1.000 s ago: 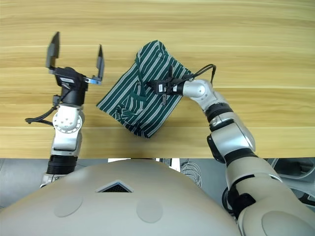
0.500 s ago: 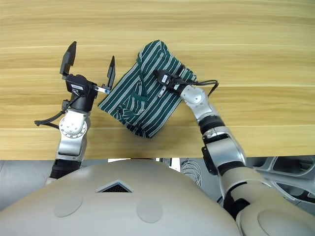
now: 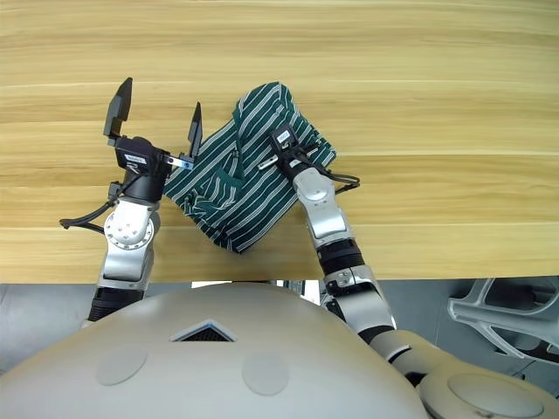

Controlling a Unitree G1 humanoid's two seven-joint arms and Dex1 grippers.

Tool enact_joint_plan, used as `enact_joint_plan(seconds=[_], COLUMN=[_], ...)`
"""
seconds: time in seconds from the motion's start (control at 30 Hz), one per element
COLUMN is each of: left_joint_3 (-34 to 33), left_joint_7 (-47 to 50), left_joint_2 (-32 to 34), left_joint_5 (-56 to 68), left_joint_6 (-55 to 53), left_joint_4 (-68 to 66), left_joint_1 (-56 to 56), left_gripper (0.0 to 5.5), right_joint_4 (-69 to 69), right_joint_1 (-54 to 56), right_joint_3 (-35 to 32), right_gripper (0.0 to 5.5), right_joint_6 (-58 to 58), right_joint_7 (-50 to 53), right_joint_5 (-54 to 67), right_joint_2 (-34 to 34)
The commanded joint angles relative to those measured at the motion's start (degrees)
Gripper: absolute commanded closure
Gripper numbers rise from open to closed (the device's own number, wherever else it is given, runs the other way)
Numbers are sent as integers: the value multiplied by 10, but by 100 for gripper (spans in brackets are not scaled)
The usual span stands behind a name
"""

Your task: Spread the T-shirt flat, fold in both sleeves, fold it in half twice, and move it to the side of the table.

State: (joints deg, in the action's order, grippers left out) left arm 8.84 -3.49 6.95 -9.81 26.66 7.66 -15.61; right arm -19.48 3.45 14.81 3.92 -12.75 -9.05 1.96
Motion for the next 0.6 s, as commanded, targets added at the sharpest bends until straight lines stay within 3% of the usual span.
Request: enact_joint_plan(seconds=[0.03,0.17,0.3,0.6], left_joint_3=[1,4,4,5], left_joint_7=[6,10,13,12], left_joint_2=[-2,-7,-13,-12], left_joint_5=[-11,-17,-20,-19], left_joint_6=[-1,-2,-2,-2], left_joint_4=[14,17,18,13], left_joint_1=[-7,-13,-17,-4], left_gripper=[52,52,52,52], right_joint_4=[-15,69,36,-361], right_joint_1=[-9,-28,-15,231], right_joint_3=[14,26,34,9], right_gripper=[546,546,546,546], right_joint_6=[17,37,53,9], right_joint_7=[0,-16,-21,-23], right_joint_5=[-15,-14,-20,-12], right_joint_2=[9,24,23,-58])
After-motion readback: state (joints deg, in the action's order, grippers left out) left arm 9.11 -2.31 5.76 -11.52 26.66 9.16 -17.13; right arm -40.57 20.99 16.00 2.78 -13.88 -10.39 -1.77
